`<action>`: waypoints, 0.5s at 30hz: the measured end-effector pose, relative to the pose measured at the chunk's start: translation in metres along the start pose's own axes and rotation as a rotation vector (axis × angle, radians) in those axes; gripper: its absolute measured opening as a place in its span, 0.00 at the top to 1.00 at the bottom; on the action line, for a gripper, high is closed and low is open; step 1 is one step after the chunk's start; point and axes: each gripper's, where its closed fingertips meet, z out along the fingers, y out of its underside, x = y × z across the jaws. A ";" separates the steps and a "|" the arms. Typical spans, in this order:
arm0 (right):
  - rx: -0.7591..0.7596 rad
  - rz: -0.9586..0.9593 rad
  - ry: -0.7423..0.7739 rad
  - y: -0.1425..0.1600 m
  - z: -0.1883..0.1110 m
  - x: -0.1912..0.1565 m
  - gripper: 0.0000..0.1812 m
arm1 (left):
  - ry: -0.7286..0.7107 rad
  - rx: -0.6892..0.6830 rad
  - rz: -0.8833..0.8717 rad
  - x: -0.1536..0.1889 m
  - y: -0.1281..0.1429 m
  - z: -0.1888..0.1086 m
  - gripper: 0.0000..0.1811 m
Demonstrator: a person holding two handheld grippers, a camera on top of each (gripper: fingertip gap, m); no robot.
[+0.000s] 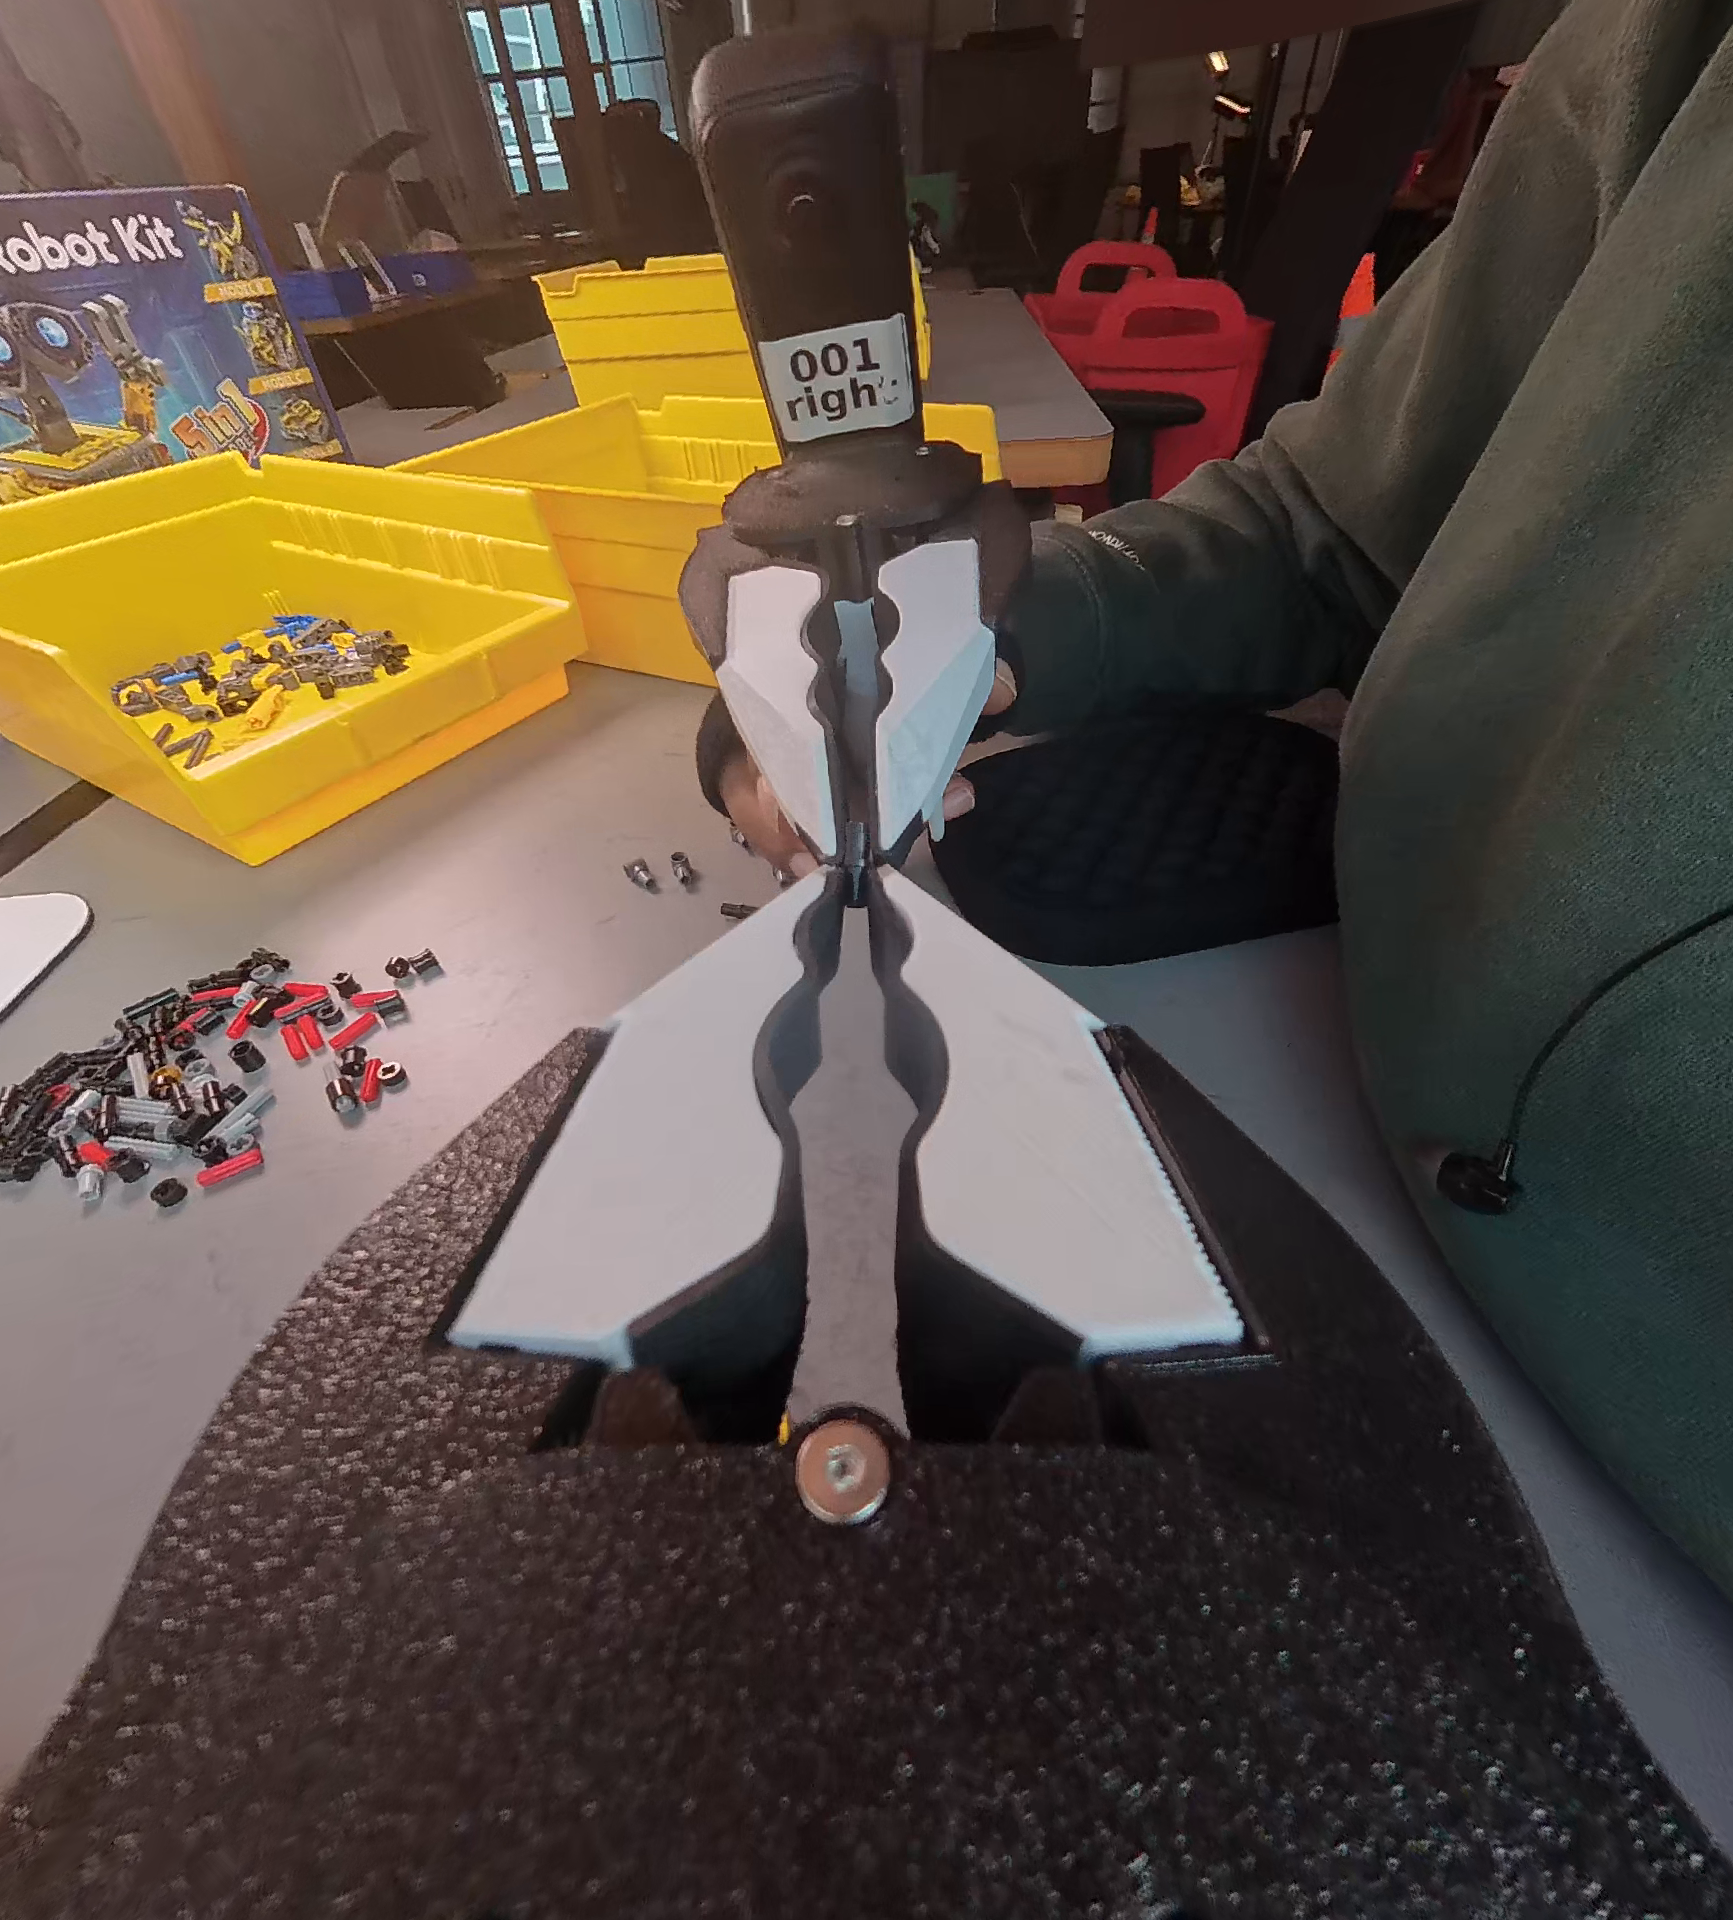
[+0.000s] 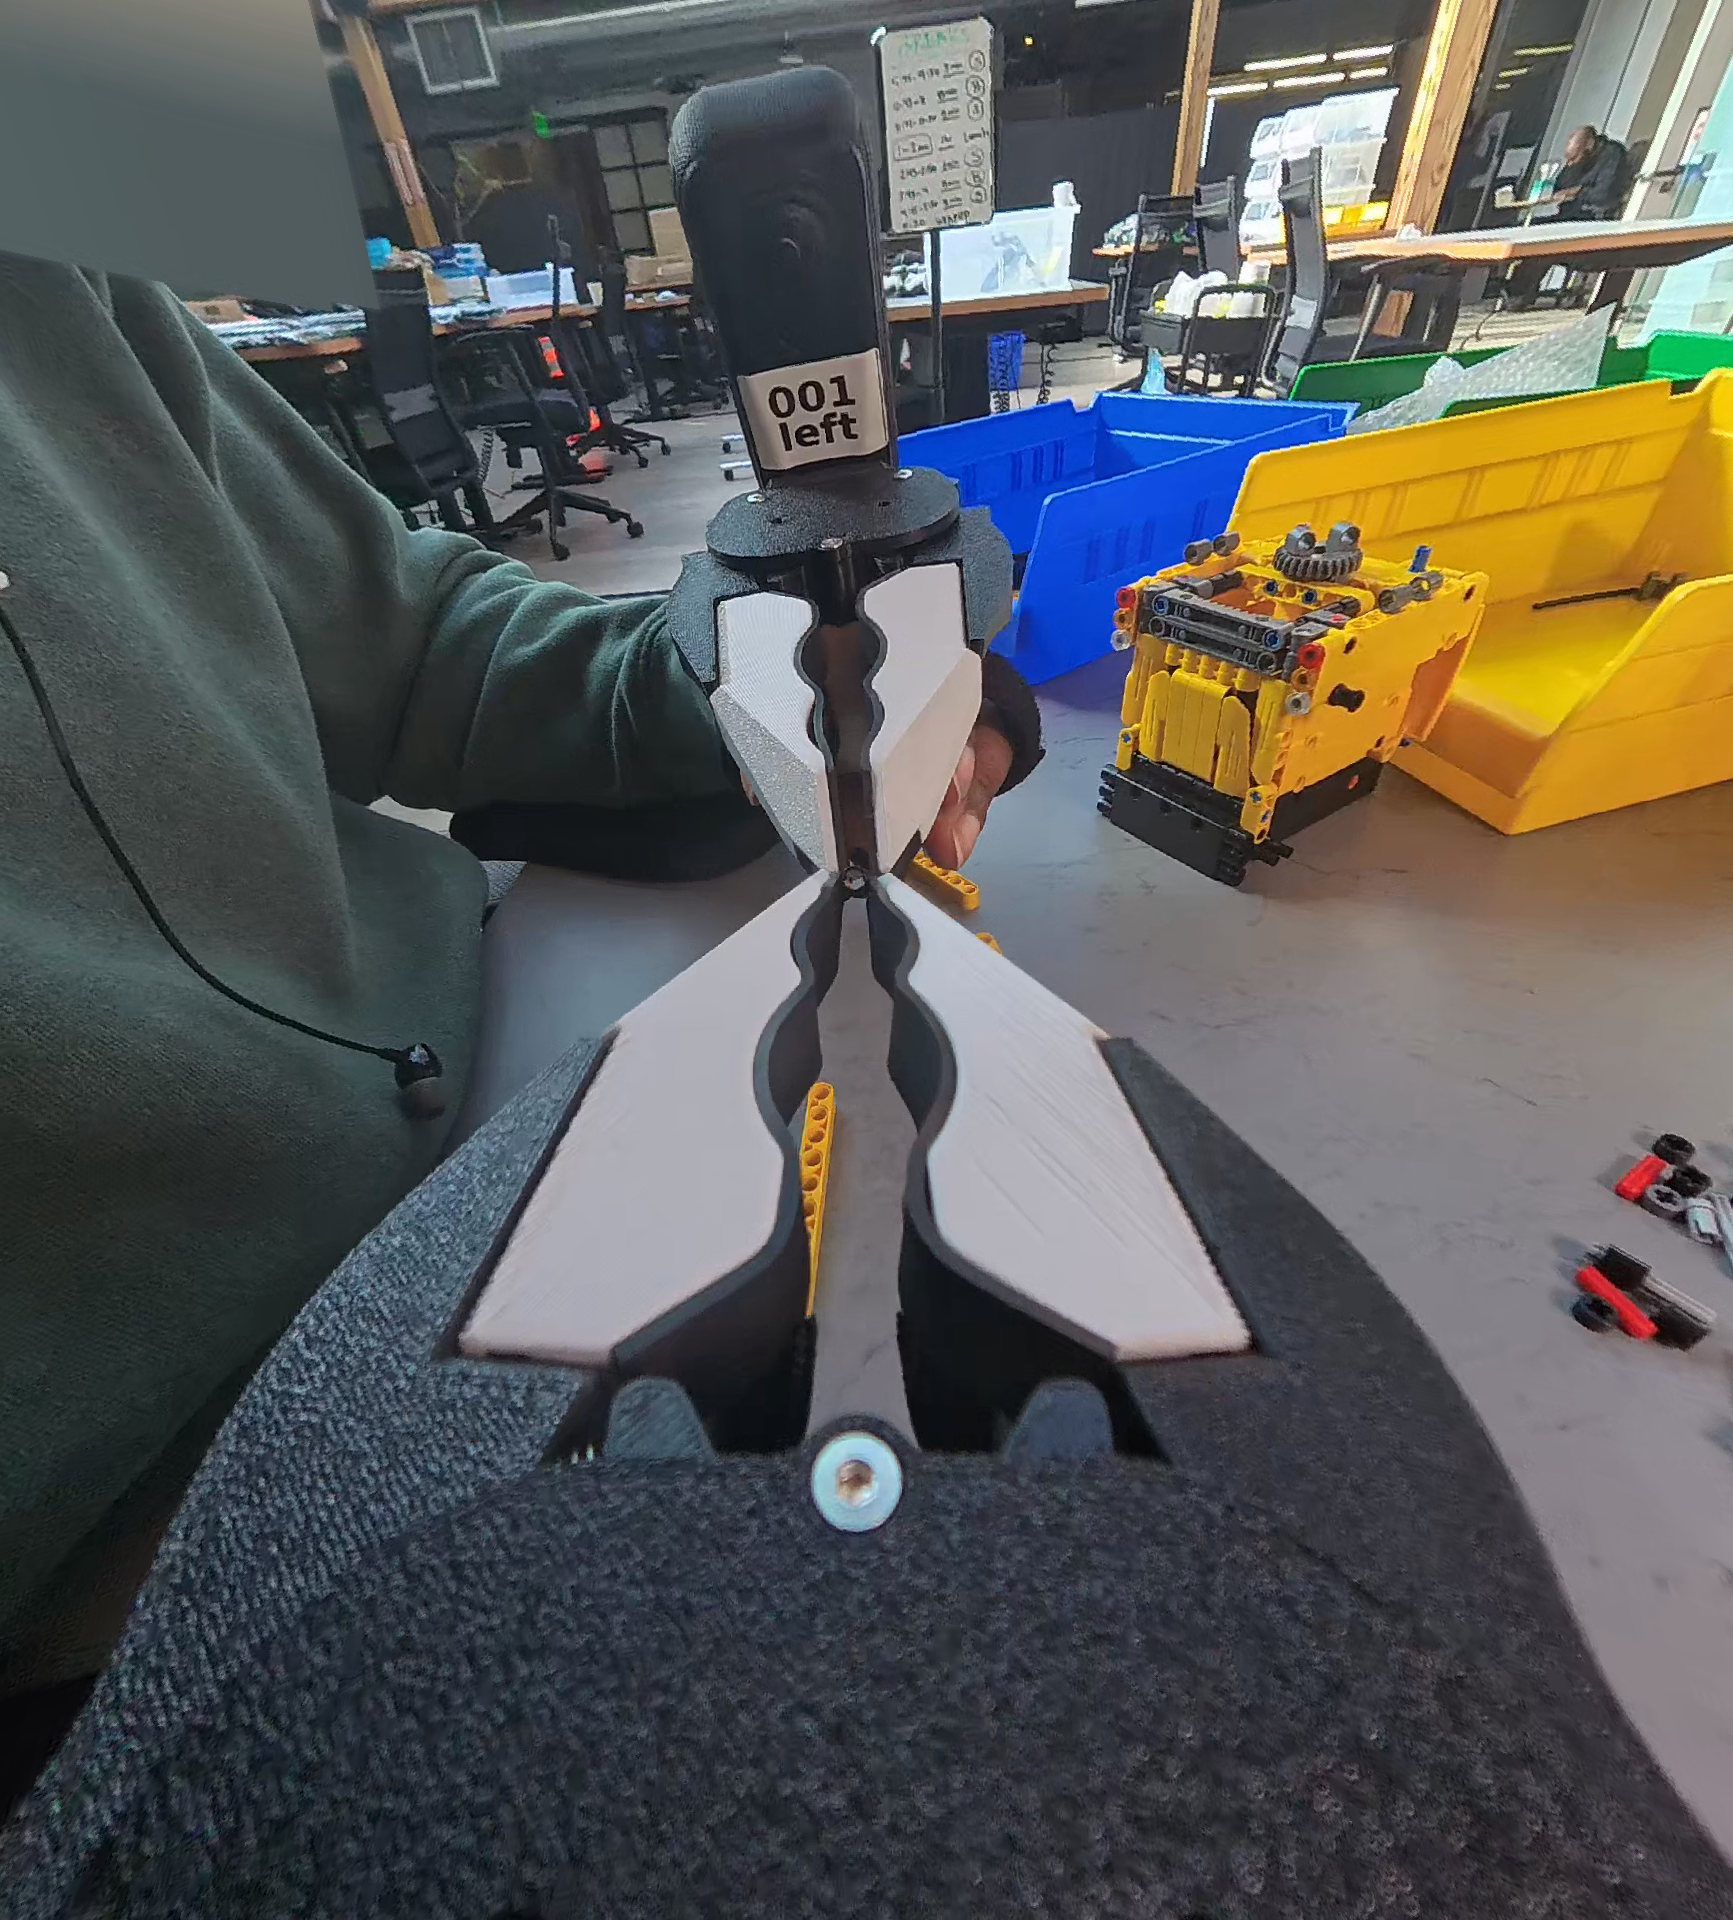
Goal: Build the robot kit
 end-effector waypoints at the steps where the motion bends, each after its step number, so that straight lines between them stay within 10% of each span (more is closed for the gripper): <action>1: -0.002 0.014 -0.012 0.000 0.000 -0.001 0.98 | 0.006 -0.005 0.003 0.001 0.000 0.000 0.98; 15: -0.147 0.005 0.033 0.023 0.001 0.009 0.98 | 0.063 -0.298 -0.059 0.007 0.039 -0.019 0.87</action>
